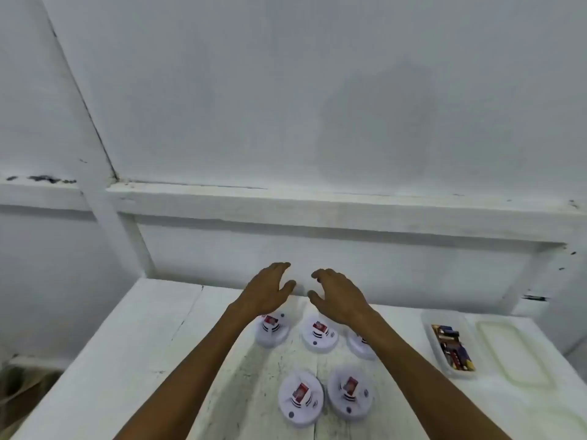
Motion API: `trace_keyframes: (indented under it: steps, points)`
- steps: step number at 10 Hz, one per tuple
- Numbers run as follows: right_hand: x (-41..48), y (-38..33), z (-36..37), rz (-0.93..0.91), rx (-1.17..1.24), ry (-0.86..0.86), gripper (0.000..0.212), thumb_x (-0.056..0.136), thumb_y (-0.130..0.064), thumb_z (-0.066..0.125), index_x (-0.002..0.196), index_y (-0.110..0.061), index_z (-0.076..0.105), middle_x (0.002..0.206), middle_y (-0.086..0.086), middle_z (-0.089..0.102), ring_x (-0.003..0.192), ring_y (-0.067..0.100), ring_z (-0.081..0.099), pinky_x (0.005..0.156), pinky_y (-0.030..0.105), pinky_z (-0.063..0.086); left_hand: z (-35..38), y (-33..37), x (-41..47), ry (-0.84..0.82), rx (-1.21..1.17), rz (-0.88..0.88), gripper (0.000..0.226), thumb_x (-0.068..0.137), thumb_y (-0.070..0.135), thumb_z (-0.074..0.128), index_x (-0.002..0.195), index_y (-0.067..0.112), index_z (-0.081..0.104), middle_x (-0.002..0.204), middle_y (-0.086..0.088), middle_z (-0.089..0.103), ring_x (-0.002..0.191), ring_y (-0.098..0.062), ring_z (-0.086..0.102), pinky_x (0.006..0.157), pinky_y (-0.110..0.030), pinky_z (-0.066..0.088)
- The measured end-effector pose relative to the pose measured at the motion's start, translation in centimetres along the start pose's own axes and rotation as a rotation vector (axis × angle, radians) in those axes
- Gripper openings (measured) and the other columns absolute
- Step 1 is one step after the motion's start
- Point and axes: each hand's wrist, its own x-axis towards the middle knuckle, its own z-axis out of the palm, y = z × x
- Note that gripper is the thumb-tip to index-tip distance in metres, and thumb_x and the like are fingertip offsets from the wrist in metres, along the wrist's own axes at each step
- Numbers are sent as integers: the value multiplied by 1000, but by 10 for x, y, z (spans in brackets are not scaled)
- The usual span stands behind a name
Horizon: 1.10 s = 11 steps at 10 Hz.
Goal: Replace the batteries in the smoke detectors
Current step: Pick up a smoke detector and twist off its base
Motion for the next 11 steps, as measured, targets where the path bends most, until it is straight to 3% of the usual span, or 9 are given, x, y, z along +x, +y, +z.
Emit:
trace_keyframes:
  steps: [2, 3, 4, 5, 6, 8, 9, 10, 11]
  points:
    - [-2, 2, 61, 49, 14, -162, 52, 96, -41, 54, 140, -16, 45, 136, 6, 55, 129, 25, 43, 99, 36, 43, 30, -52, -28, -103, -8, -213, 59, 102, 32, 57, 154, 11, 38, 161, -6, 40, 147, -25, 39, 117, -33, 30]
    - [3, -2, 90, 42, -66, -227, 64, 90, -49, 58, 143, -18, 40, 141, 7, 50, 135, 28, 34, 107, 45, 35, 47, -78, -31, -156, -48, -314, 67, 98, 46, 58, 152, 9, 43, 158, -10, 43, 146, -28, 41, 118, -36, 30]
    - [7, -7, 118, -1, -194, -283, 80, 83, -60, 62, 145, -18, 35, 146, 6, 45, 145, 29, 21, 116, 55, 10, 58, -90, -38, -201, -87, -365, 86, 86, 52, 70, 152, 7, 41, 154, -11, 46, 143, -29, 44, 116, -36, 34]
    - [12, -9, 133, -21, -274, -291, 91, 81, -64, 62, 149, -13, 30, 150, 6, 41, 149, 30, 13, 116, 61, 2, 67, -96, -43, -222, -140, -366, 103, 77, 26, 87, 159, 11, 27, 159, -11, 39, 144, -28, 41, 117, -35, 34]
    - [17, -14, 139, -13, -276, -315, 95, 81, -64, 63, 151, -11, 25, 155, 8, 34, 151, 29, 10, 116, 61, 0, 76, -105, -44, -203, -171, -381, 108, 69, 18, 91, 158, 13, 29, 152, -13, 47, 137, -29, 50, 111, -36, 42]
    - [28, -18, 148, 40, -198, -328, 99, 81, -63, 65, 152, -11, 21, 153, 11, 36, 147, 29, 21, 116, 56, 5, 86, -116, -40, -74, -238, -345, 101, 64, 36, 94, 150, 18, 43, 137, -6, 60, 124, -24, 60, 104, -35, 50]
    - [29, -17, 143, 39, -127, -284, 96, 83, -54, 68, 153, -10, 20, 149, 11, 40, 141, 27, 31, 116, 50, 10, 88, -116, -41, -29, -344, -348, 86, 64, 36, 96, 137, 16, 57, 129, -1, 64, 120, -18, 62, 101, -28, 49]
    - [30, -11, 135, 41, 118, -248, 97, 83, -43, 73, 155, -11, 17, 151, 11, 37, 140, 28, 30, 115, 41, 19, 93, -124, -38, 99, -522, -368, 79, 57, 63, 91, 120, 22, 66, 131, -12, 66, 122, -30, 61, 94, -6, 43]
    - [31, -1, 128, 4, 376, -151, 89, 79, -43, 78, 150, -15, 33, 146, 6, 45, 135, 25, 39, 112, 40, 34, 80, -120, -40, 78, -520, -216, 75, 69, 44, 92, 134, 24, 61, 133, 8, 67, 119, -6, 64, 97, -14, 50]
